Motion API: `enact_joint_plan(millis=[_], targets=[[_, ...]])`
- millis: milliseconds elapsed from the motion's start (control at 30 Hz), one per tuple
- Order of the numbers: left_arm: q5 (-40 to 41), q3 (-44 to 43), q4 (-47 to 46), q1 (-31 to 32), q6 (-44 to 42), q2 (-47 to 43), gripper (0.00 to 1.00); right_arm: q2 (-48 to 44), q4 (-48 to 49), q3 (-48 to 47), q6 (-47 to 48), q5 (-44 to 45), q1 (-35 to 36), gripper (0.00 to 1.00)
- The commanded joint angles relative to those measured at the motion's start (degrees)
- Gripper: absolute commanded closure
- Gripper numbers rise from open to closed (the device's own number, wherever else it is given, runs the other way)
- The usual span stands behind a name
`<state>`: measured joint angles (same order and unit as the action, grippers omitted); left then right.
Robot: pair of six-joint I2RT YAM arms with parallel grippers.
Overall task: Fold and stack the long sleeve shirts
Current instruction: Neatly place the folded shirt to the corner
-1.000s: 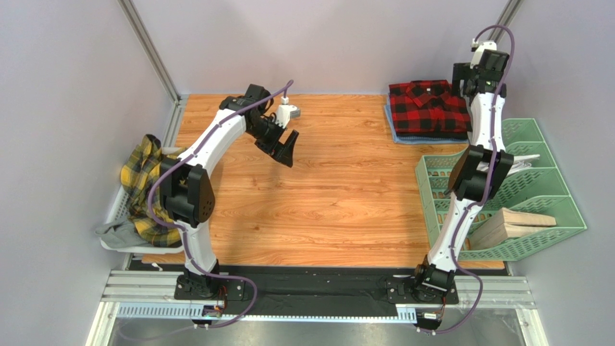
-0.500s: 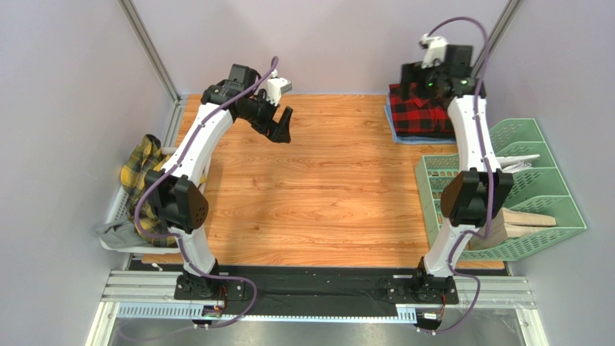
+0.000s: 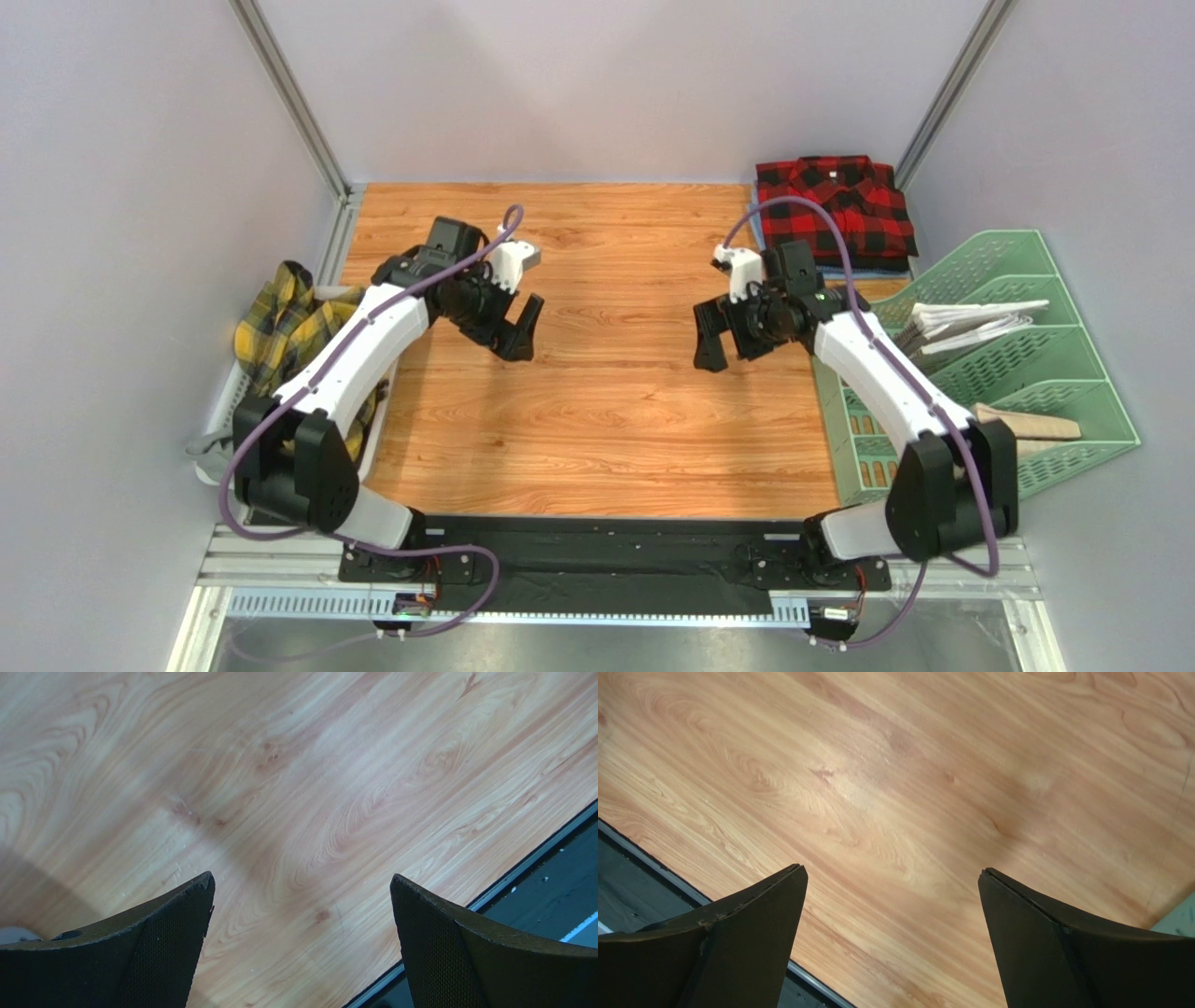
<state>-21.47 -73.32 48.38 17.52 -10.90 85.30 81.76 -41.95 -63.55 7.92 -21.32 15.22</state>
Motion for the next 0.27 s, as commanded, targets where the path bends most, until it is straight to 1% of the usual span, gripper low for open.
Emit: enact_joint_plan(millis=[0,100,233], targets=[[4.2,6.0,-6.5,0.0,1.2,-8.3,0.01,-10.5,5.3,5.6,-1.4,3.5,-0.2,0.0],[6.5,8.4,-8.0,0.0,1.6,-10.5,0.01,-13.9,5.8,9.0,-1.8,4.7,-0.2,0.0],[8.2,7.8,-8.2,0.0,2.3,-11.0,0.01,-16.1,6.6,9.7,-1.3,6.1,-0.2,0.0]])
